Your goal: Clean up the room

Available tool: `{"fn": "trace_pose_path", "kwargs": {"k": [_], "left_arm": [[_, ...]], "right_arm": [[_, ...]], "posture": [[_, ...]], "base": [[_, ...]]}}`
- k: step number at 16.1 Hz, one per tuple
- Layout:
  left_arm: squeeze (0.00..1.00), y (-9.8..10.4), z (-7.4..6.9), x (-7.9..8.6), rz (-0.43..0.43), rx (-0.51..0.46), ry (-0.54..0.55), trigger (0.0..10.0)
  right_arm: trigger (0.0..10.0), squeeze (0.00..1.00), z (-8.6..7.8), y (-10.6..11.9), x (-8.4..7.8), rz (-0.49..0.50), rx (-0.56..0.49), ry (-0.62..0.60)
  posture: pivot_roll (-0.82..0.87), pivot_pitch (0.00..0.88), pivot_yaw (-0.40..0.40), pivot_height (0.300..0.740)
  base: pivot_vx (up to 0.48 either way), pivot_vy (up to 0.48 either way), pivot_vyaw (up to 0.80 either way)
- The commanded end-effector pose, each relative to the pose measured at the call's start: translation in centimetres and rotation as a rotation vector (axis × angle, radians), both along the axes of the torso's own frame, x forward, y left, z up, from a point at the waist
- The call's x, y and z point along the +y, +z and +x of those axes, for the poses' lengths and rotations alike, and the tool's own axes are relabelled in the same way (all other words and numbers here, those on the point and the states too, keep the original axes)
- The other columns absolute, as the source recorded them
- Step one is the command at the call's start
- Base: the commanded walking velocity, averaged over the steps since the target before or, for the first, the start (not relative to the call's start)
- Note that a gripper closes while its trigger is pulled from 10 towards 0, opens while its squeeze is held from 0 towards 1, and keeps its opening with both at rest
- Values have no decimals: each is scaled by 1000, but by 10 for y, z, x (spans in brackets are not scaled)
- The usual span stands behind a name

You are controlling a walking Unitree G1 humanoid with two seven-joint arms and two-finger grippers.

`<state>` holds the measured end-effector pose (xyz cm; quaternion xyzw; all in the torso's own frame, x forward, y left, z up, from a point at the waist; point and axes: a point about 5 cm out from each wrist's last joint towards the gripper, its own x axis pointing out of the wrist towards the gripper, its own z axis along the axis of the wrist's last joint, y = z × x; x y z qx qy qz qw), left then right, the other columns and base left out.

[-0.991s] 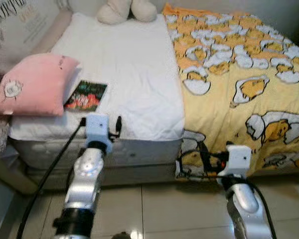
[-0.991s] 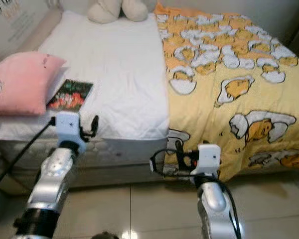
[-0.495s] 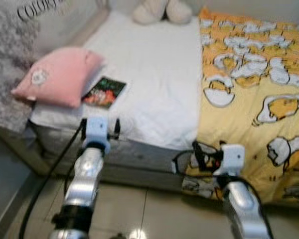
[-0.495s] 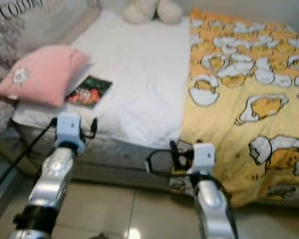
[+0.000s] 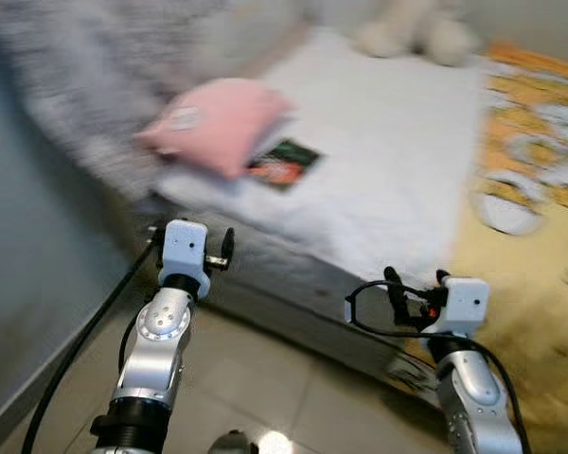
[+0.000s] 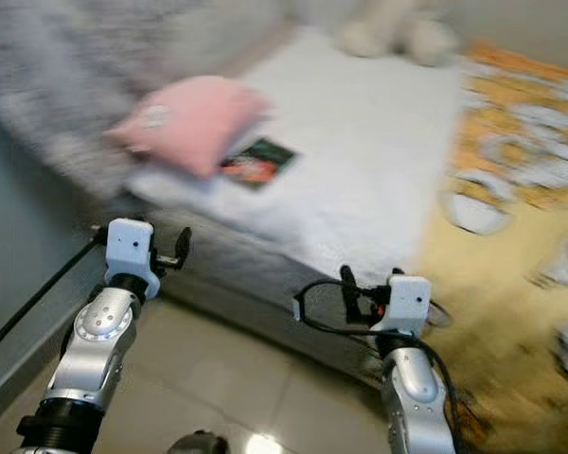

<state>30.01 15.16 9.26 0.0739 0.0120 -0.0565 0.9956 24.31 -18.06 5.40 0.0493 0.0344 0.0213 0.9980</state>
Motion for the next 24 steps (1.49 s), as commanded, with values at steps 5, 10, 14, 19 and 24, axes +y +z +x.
{"fn": "trace_pose_path", "kwargs": {"k": [5,10,14,19,24], "left_arm": [[0,13,6,-5,158,-30,-3,10000],[0,-21,-43,12,44,219,-190,10000],[0,-11,-29,-10,67,142,-160,10000],[0,10,-9,-9,29,95,-42,10000],[0,7,-11,8,34,136,49,10000]], "right_arm": [[10000,0,-2,-5,9,47,17,2],[10000,0,-44,-29,23,21,138,106],[10000,0,-38,-30,15,4,146,90],[10000,0,-25,-17,24,35,104,125],[10000,0,-17,-17,19,46,109,79]], "posture": [[77,0,45,740],[77,0,74,740],[76,0,57,740],[86,0,40,740],[114,0,36,740]], "base": [[0,-472,538],[0,-450,540],[0,-412,536],[168,0,538],[435,62,358]]}}
